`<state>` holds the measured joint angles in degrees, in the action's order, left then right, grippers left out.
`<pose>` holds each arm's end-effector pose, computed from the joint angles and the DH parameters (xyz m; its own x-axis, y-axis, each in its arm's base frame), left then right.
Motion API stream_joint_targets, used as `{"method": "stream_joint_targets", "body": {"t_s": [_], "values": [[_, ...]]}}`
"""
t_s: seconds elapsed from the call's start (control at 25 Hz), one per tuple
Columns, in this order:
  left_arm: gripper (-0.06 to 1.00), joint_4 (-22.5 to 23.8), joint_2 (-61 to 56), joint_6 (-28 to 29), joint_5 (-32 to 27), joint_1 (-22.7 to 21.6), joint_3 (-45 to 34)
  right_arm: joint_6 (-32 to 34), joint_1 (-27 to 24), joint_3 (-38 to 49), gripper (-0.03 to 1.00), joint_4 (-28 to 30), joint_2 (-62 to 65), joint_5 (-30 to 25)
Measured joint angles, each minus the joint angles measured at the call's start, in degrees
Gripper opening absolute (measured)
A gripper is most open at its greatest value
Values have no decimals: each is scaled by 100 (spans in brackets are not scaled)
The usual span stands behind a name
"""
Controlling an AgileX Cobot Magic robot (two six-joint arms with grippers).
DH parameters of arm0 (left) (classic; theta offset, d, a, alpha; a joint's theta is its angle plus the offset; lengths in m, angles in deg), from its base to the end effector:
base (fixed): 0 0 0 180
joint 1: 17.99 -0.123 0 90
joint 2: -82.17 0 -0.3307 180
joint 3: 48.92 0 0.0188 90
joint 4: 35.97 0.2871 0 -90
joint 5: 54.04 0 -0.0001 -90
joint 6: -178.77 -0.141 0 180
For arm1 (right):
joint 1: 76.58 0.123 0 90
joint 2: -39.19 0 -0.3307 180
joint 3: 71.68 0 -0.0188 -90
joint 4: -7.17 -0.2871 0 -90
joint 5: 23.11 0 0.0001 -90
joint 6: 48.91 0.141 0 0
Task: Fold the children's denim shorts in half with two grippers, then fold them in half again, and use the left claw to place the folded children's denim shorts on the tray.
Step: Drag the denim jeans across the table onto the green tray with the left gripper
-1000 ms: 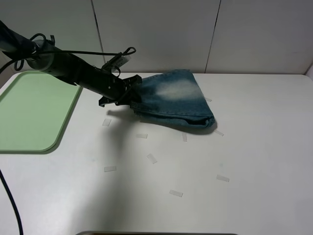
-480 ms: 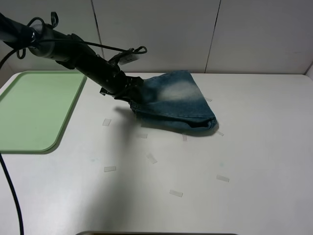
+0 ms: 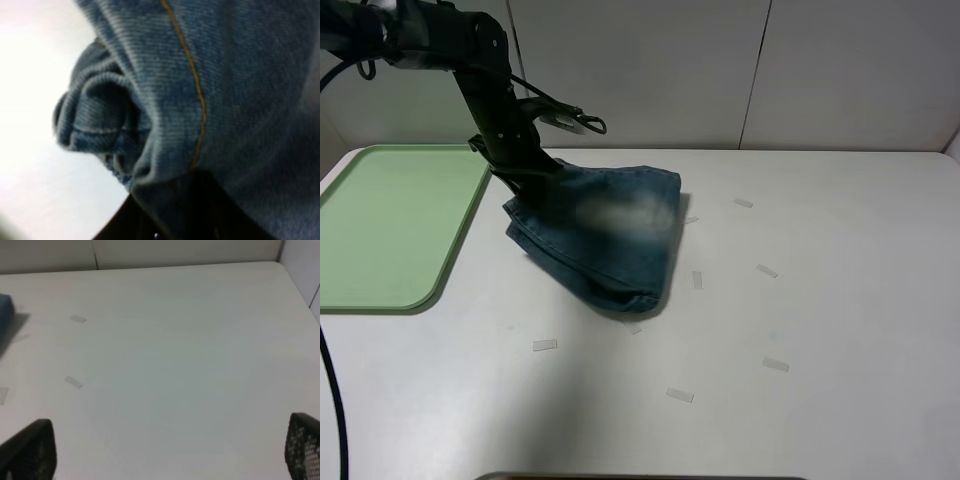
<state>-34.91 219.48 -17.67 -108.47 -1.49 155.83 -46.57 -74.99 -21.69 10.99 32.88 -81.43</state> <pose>0.5251 -0.1533 0.1171 -0.8108 0.5460 -0.2110 0.5424 0.8363 0.0801 0.0279 -0.0072 0.2757 -0.4154 -0.0057 -0.9096 0.0262 0.9995 -0.0183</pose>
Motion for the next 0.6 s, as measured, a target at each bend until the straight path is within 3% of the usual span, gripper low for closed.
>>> {"method": "stream_joint_targets", "body": {"t_s": [0.32, 0.6], "values": [[18, 1408, 0, 612, -276, -7, 133, 0, 0, 0, 69, 0, 0, 0], [18, 1936, 0, 863, -601, -331, 133, 5, 0, 0, 69, 0, 0, 0]]}}
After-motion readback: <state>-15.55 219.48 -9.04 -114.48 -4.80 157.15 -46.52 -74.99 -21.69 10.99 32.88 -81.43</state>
